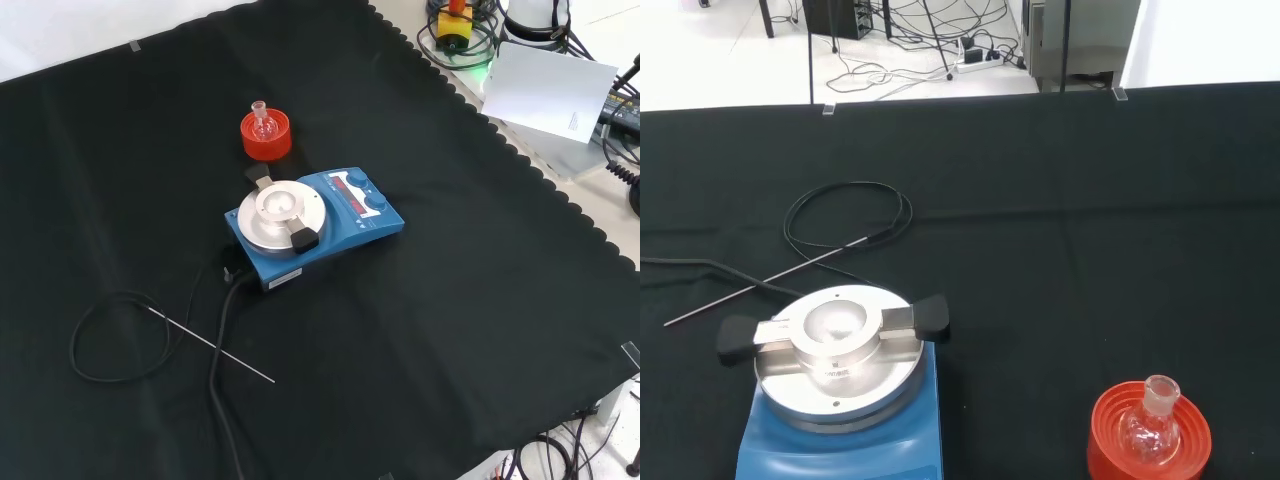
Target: Pick up the round-bottom flask.
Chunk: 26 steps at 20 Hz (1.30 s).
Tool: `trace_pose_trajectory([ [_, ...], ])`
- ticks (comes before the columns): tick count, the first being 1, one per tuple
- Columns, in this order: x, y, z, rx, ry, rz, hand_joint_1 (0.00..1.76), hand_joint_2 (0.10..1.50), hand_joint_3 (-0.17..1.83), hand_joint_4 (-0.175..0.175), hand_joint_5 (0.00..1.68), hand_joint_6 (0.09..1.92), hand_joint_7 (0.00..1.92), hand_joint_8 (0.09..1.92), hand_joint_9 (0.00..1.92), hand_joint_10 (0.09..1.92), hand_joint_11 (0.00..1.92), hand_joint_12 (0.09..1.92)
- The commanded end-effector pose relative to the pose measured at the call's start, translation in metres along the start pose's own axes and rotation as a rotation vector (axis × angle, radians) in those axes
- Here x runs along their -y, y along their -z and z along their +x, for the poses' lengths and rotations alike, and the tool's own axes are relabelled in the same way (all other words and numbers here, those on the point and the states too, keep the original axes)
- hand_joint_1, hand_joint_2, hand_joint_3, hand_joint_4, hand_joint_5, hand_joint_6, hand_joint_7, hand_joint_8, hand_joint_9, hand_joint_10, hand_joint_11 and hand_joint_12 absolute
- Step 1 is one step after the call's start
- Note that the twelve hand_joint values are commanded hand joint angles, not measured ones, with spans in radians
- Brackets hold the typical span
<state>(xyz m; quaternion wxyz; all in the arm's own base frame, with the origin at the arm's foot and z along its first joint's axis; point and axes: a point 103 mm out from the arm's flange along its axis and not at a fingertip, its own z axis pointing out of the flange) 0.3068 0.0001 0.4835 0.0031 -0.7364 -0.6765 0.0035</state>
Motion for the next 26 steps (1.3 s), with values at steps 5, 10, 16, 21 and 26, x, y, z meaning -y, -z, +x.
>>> trace_pose_trajectory([
  [5,0.0,-0.002,0.009,0.02,-0.009,-0.016,0.26,1.16,0.42,-0.03,0.38,0.42,0.08,0.62,0.21,0.71,0.0,1.42],
  [10,-0.005,-0.004,0.003,0.023,-0.036,0.003,0.26,1.17,0.39,-0.03,0.39,0.41,0.08,0.62,0.21,0.71,0.0,1.43],
  [16,-0.027,-0.038,-0.041,-0.016,-0.097,0.05,0.27,1.18,0.35,-0.03,0.4,0.39,0.09,0.63,0.22,0.72,0.0,1.44],
  [21,-0.041,-0.073,-0.078,-0.048,-0.159,0.084,0.28,1.18,0.34,-0.03,0.4,0.38,0.09,0.63,0.22,0.72,0.01,1.44],
  [26,-0.059,-0.106,-0.109,-0.064,-0.204,0.115,0.3,1.18,0.33,-0.033,0.41,0.38,0.1,0.63,0.23,0.72,0.01,1.44],
])
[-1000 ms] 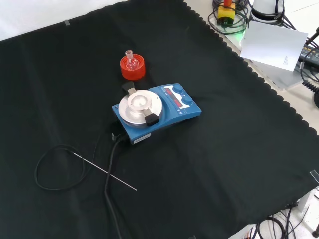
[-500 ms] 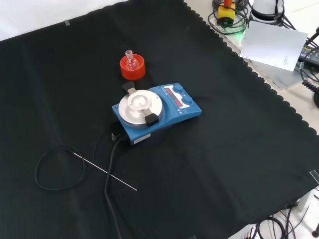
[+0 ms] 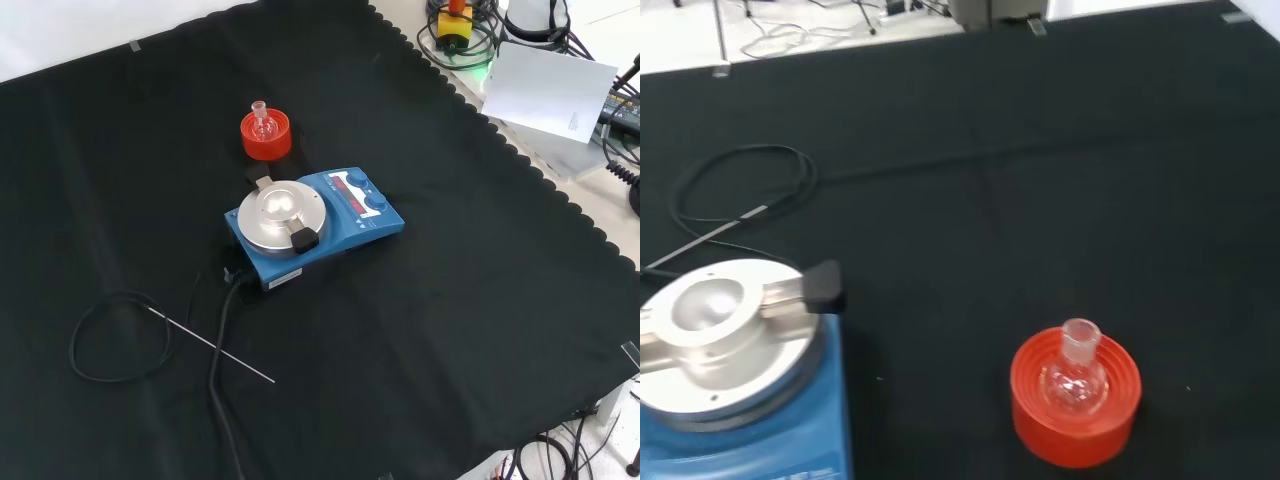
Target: Pick up the round-bottom flask.
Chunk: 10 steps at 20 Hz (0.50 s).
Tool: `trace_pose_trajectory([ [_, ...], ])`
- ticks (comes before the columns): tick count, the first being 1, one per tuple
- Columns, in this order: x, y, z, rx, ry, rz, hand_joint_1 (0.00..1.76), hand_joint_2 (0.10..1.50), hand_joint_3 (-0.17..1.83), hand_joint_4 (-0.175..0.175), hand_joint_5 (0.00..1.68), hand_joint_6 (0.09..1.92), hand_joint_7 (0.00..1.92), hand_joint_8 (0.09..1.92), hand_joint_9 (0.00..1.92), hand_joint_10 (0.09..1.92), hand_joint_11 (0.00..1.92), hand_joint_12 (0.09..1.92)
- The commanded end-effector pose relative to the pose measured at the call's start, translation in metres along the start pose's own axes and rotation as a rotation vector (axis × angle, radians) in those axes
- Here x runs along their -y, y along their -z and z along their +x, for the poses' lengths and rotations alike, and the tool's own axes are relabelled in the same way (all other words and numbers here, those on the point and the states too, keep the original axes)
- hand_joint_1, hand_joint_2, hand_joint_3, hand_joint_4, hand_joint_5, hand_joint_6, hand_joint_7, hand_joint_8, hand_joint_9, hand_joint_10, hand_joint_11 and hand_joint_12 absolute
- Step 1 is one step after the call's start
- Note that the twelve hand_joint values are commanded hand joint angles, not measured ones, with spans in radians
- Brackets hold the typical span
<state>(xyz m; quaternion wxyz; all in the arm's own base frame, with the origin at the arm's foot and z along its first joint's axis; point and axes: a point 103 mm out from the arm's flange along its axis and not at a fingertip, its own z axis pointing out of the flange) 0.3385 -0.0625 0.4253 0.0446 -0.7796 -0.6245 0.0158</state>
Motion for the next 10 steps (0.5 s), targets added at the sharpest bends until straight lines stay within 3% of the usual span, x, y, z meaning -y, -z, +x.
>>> trace_pose_trajectory([
  [1,-0.039,-0.05,-0.053,-0.032,-0.074,0.043,0.3,1.18,0.33,-0.034,0.42,0.38,0.1,0.63,0.23,0.72,0.01,1.44],
  [10,-0.097,-0.09,-0.067,-0.095,-0.088,0.056,0.34,1.17,0.32,-0.037,0.43,0.39,0.12,0.64,0.24,0.72,0.02,1.43],
])
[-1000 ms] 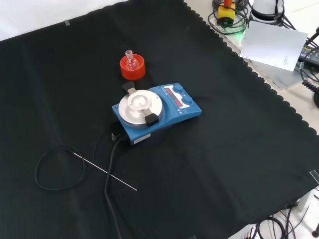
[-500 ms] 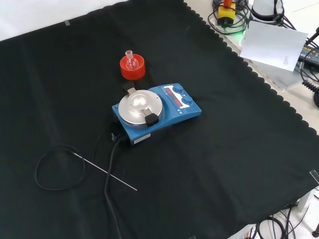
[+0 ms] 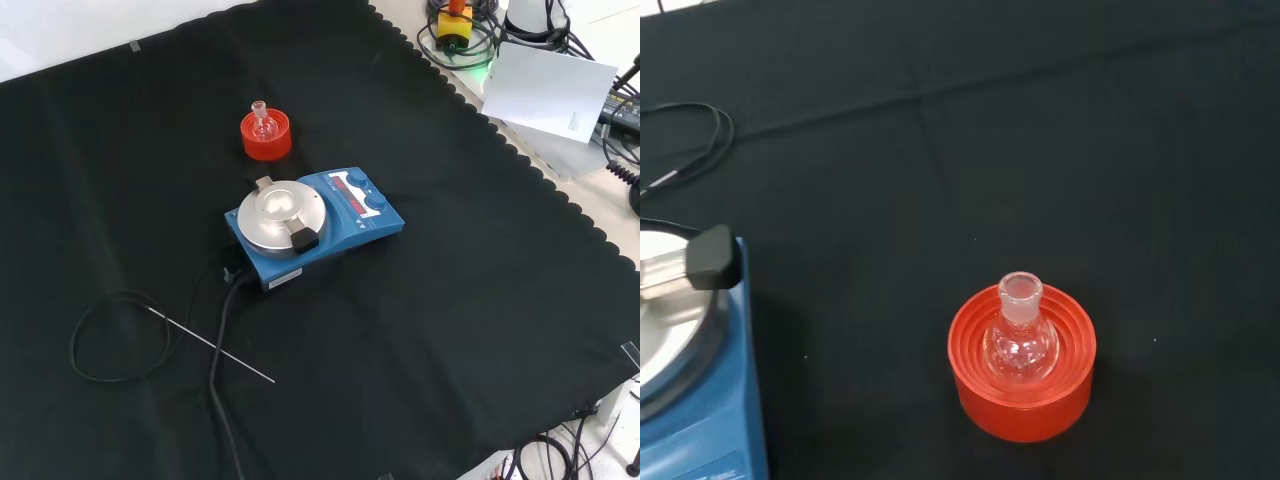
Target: Pick up the round-bottom flask.
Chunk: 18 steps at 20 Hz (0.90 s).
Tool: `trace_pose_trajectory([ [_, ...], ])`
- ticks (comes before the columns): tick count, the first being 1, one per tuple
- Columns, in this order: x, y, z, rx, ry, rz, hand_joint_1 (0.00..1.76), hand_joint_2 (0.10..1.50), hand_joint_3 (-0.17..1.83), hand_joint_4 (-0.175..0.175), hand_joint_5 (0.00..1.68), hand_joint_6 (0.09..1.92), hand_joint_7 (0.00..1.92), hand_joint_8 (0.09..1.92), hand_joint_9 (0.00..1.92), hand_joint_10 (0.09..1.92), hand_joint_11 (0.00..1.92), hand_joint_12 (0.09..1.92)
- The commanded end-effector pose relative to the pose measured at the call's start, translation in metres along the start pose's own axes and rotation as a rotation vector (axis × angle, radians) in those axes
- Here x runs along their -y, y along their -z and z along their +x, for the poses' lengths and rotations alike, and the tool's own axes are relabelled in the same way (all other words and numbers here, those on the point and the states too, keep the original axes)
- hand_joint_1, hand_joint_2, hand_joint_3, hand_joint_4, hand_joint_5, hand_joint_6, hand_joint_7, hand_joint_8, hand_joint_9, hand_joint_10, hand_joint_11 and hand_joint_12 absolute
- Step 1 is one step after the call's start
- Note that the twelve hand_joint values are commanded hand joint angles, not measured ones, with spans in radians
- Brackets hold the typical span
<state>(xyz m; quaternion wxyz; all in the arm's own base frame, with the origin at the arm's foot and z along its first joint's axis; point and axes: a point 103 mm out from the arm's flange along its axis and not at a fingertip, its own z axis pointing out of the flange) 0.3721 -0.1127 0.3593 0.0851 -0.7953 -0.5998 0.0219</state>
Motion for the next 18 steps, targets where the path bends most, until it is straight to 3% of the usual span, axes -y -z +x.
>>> trace_pose_trajectory([
  [1,-0.057,-0.029,-0.023,-0.056,-0.03,-0.007,0.35,1.17,0.32,-0.038,0.43,0.39,0.12,0.65,0.24,0.72,0.02,1.43],
  [7,-0.076,-0.055,-0.033,-0.052,-0.045,0.017,0.37,1.17,0.32,-0.039,0.43,0.4,0.13,0.65,0.25,0.72,0.02,1.43],
  [10,-0.08,-0.071,-0.036,-0.096,-0.054,0.014,0.42,1.14,0.31,-0.043,0.45,0.4,0.14,0.66,0.27,0.73,0.02,1.43],
  [14,-0.084,-0.093,-0.039,-0.139,-0.064,0.002,0.65,1.01,0.29,-0.047,0.5,0.42,0.17,0.68,0.32,0.73,0.04,1.43],
  [18,-0.086,-0.117,-0.035,-0.127,-0.043,0.007,0.79,0.8,0.5,-0.043,0.53,0.43,0.21,0.69,0.38,0.72,0.05,1.43],
])
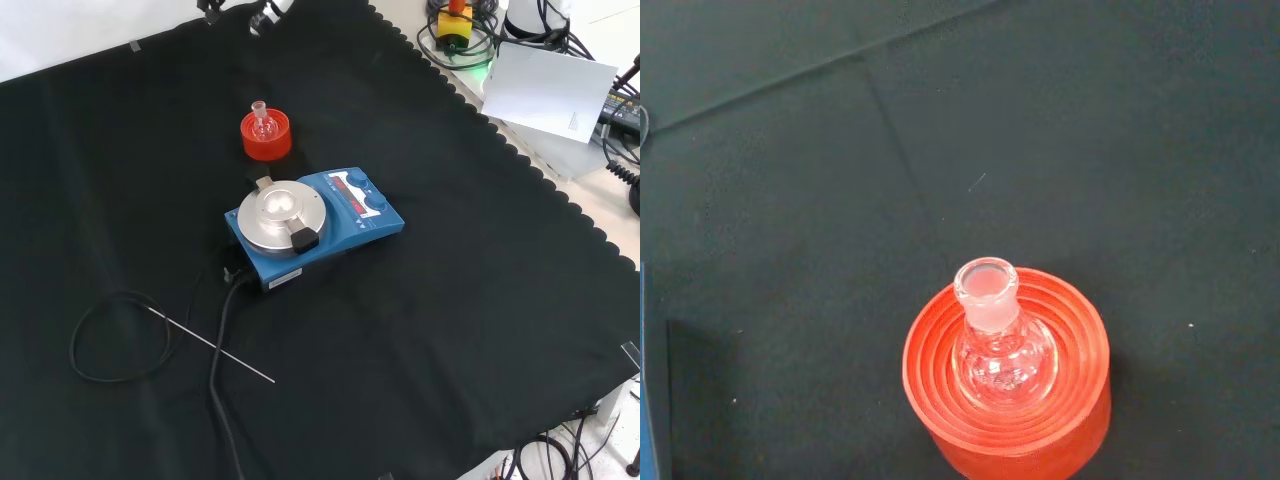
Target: Pick up the round-bottom flask.
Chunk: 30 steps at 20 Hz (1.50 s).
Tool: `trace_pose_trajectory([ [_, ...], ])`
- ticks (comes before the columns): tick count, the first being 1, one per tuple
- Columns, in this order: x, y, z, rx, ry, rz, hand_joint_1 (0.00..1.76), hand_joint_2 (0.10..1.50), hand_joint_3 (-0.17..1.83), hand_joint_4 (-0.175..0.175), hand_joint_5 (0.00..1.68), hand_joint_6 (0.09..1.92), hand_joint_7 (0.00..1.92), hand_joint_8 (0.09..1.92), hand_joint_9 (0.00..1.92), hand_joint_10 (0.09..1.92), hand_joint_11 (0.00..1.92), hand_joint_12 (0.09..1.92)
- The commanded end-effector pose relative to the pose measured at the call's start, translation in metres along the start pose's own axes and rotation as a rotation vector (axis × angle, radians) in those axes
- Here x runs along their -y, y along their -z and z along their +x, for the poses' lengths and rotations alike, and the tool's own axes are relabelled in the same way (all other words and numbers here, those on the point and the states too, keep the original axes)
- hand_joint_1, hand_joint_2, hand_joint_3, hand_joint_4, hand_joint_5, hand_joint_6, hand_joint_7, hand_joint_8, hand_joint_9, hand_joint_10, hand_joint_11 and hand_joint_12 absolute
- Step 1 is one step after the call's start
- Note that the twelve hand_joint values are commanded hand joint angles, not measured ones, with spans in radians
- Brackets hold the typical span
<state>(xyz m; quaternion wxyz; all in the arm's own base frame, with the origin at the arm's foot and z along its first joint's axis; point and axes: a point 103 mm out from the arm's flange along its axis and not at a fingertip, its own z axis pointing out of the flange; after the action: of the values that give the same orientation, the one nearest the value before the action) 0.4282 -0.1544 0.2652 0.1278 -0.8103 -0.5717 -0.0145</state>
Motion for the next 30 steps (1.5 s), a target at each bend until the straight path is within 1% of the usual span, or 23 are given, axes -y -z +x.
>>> trace_pose_trajectory([
  [1,-0.007,-0.041,-0.008,-0.01,0.017,-0.009,0.8,0.77,0.53,-0.042,0.54,0.43,0.22,0.7,0.38,0.72,0.05,1.43],
  [4,-0.007,-0.061,-0.001,-0.012,0.022,0.011,0.84,0.71,0.56,-0.038,0.55,0.44,0.23,0.71,0.4,0.72,0.06,1.43],
  [7,-0.008,-0.079,-0.001,-0.023,0.022,0.036,0.84,0.69,0.56,-0.037,0.55,0.44,0.24,0.71,0.41,0.72,0.06,1.43],
  [10,-0.008,-0.097,-0.002,-0.053,0.017,0.059,0.84,0.68,0.57,-0.037,0.55,0.45,0.25,0.72,0.41,0.72,0.07,1.43],
  [13,-0.007,-0.111,-0.005,-0.057,0.022,0.062,0.85,0.66,0.58,-0.038,0.58,0.49,0.26,0.72,0.43,0.72,0.09,1.42],
  [19,-0.006,-0.135,-0.013,-0.062,0.002,0.07,0.86,0.65,0.59,-0.042,0.61,0.52,0.28,0.73,0.46,0.72,0.11,1.41],
  [24,-0.008,-0.145,-0.019,-0.069,-0.008,0.046,0.88,0.63,0.6,-0.045,0.61,0.57,0.29,0.74,0.48,0.71,0.12,1.41],
  [28,-0.01,-0.146,-0.023,-0.088,-0.013,0.0,0.88,0.62,0.61,-0.048,0.6,0.62,0.3,0.74,0.49,0.7,0.12,1.41],
  [30,-0.012,-0.145,-0.024,-0.093,-0.016,-0.008,0.88,0.62,0.62,-0.048,0.59,0.63,0.3,0.74,0.49,0.7,0.12,1.41],
])
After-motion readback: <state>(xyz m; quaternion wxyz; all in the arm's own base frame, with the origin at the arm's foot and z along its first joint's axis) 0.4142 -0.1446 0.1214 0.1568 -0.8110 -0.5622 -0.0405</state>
